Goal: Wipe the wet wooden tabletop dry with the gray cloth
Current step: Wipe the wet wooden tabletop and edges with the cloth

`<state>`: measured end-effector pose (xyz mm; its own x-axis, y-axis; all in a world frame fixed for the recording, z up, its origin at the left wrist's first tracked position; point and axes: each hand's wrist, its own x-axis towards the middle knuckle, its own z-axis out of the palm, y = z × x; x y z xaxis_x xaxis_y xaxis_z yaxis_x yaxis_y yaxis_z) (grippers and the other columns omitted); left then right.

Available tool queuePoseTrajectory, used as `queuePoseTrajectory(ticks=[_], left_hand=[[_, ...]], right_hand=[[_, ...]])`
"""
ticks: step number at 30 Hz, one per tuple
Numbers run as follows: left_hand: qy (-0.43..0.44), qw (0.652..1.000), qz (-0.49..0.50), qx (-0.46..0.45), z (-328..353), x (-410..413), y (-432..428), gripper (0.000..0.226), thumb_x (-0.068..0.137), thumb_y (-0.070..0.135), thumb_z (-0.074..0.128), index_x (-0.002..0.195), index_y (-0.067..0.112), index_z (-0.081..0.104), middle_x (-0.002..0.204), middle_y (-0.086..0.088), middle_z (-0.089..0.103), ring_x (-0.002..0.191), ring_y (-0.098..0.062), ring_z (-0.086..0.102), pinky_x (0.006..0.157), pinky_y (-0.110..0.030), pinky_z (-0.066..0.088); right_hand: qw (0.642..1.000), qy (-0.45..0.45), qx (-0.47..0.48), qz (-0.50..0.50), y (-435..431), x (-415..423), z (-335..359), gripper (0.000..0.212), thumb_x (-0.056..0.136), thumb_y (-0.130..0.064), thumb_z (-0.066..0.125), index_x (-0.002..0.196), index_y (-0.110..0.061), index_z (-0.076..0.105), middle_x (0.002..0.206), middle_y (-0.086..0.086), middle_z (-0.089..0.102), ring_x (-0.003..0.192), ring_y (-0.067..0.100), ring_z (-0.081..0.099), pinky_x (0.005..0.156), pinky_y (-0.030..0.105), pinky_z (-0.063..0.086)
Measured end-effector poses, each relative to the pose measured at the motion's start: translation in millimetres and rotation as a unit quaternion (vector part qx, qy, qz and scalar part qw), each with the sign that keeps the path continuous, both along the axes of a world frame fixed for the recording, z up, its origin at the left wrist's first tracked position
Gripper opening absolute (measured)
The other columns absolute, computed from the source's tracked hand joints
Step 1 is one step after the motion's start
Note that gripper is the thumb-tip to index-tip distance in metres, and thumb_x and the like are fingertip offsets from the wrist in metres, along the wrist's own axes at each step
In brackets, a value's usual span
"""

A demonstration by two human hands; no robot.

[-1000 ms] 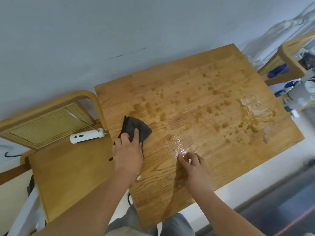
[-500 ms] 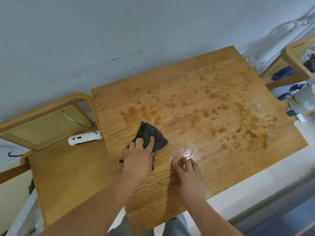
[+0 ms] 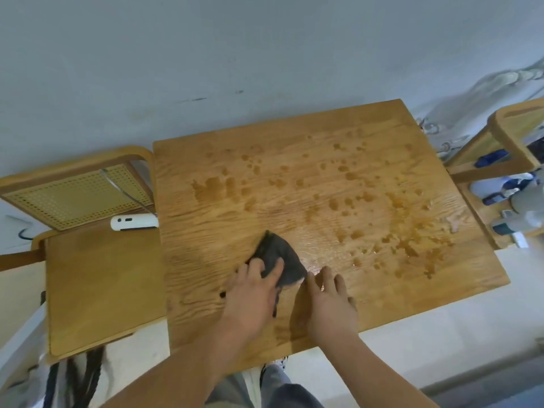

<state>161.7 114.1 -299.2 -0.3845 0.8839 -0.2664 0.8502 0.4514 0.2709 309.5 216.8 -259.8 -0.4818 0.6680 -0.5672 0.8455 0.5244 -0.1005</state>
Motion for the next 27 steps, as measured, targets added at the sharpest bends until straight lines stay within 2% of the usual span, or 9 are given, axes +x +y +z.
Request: queuePoseTrajectory(ticks=[2, 4, 9, 11, 15, 18, 20, 23, 27], left_hand=[[-0.013, 0.989, -0.146, 0.03, -9, -10, -12, 0.057, 0.102, 0.045, 0.045, 0.156, 0.04, 0.027, 0.125, -0.002, 0.043, 0.107, -0.026, 0.048, 0.085, -0.043, 0.048], [0.042, 0.984, -0.172, 0.023, -10, -42, -10, 0.057, 0.102, 0.043, 0.047, 0.156, 0.041, 0.029, 0.128, -0.002, 0.046, 0.105, -0.026, 0.049, 0.085, -0.042, 0.048], [0.052, 0.97, 0.226, -0.074, 3, -63, 15, 0.057, 0.108, 0.047, 0.027, 0.162, 0.036, 0.013, 0.134, -0.006, 0.035, 0.118, -0.027, 0.039, 0.094, -0.038, 0.046], [0.051, 0.965, 0.247, -0.075, 5, -36, 14, 0.058, 0.108, 0.047, 0.026, 0.162, 0.032, 0.012, 0.132, -0.009, 0.036, 0.118, -0.028, 0.039, 0.093, -0.038, 0.048], [-0.02, 0.999, -0.028, 0.029, 6, 24, -19, 0.055, 0.102, 0.043, 0.043, 0.155, 0.034, 0.035, 0.116, -0.001, 0.042, 0.1, -0.023, 0.05, 0.078, -0.034, 0.048], [0.044, 0.977, -0.207, -0.034, 9, -19, -21, 0.056, 0.103, 0.048, 0.04, 0.157, 0.044, 0.024, 0.13, 0.001, 0.041, 0.113, -0.022, 0.046, 0.091, -0.037, 0.044], [0.092, 0.985, -0.096, -0.106, 13, -48, -19, 0.058, 0.105, 0.047, 0.038, 0.158, 0.049, 0.014, 0.135, 0.002, 0.035, 0.12, -0.023, 0.039, 0.098, -0.039, 0.042], [0.052, 0.965, 0.243, -0.079, 10, -53, -18, 0.057, 0.106, 0.048, 0.032, 0.16, 0.042, 0.017, 0.131, -0.002, 0.036, 0.117, -0.024, 0.038, 0.093, -0.04, 0.049], [0.03, 0.978, 0.203, -0.043, 8, 14, -29, 0.06, 0.105, 0.049, 0.033, 0.16, 0.034, 0.012, 0.122, -0.005, 0.036, 0.108, -0.024, 0.045, 0.085, -0.038, 0.052]], right_hand=[[1.0, 0.01, -0.02, 0.01, 1, 10, -6, 0.085, 0.093, -0.026, 0.058, 0.161, -0.033, 0.007, 0.169, -0.002, -0.013, 0.156, 0.03, -0.007, 0.113, 0.05, 0.04], [0.999, 0.03, -0.019, 0.012, 2, 15, -9, 0.084, 0.093, -0.028, 0.057, 0.16, -0.036, 0.006, 0.169, -0.005, -0.015, 0.156, 0.027, -0.009, 0.111, 0.049, 0.043], [0.999, 0.022, -0.026, 0.014, 3, 20, -16, 0.091, 0.094, -0.047, 0.061, 0.159, -0.041, -0.003, 0.167, -0.009, -0.024, 0.156, 0.024, -0.014, 0.114, 0.048, 0.04], [0.999, 0.02, -0.024, 0.02, 4, 21, -15, 0.092, 0.093, -0.048, 0.061, 0.159, -0.04, -0.004, 0.167, -0.008, -0.025, 0.156, 0.025, -0.014, 0.114, 0.048, 0.04], [0.999, 0.021, -0.026, 0.035, 6, 22, -13, 0.095, 0.092, -0.049, 0.062, 0.16, -0.038, -0.004, 0.168, -0.006, -0.021, 0.156, 0.026, -0.013, 0.11, 0.046, 0.044], [0.998, 0.011, -0.031, 0.044, 8, 21, -10, 0.097, 0.092, -0.048, 0.064, 0.16, -0.037, -0.004, 0.168, -0.006, -0.023, 0.156, 0.026, -0.014, 0.109, 0.046, 0.046], [0.998, -0.003, -0.038, 0.041, 9, 19, -6, 0.096, 0.094, -0.05, 0.061, 0.16, -0.038, -0.007, 0.167, -0.007, -0.027, 0.156, 0.026, -0.016, 0.11, 0.048, 0.045], [0.998, -0.014, -0.034, 0.045, 7, 17, -5, 0.095, 0.095, -0.05, 0.06, 0.16, -0.037, -0.009, 0.166, -0.006, -0.029, 0.155, 0.027, -0.017, 0.108, 0.049, 0.046], [0.998, -0.012, -0.027, 0.05, 5, 20, -7, 0.096, 0.095, -0.049, 0.061, 0.16, -0.037, -0.008, 0.166, -0.005, -0.028, 0.156, 0.027, -0.016, 0.106, 0.047, 0.048]])
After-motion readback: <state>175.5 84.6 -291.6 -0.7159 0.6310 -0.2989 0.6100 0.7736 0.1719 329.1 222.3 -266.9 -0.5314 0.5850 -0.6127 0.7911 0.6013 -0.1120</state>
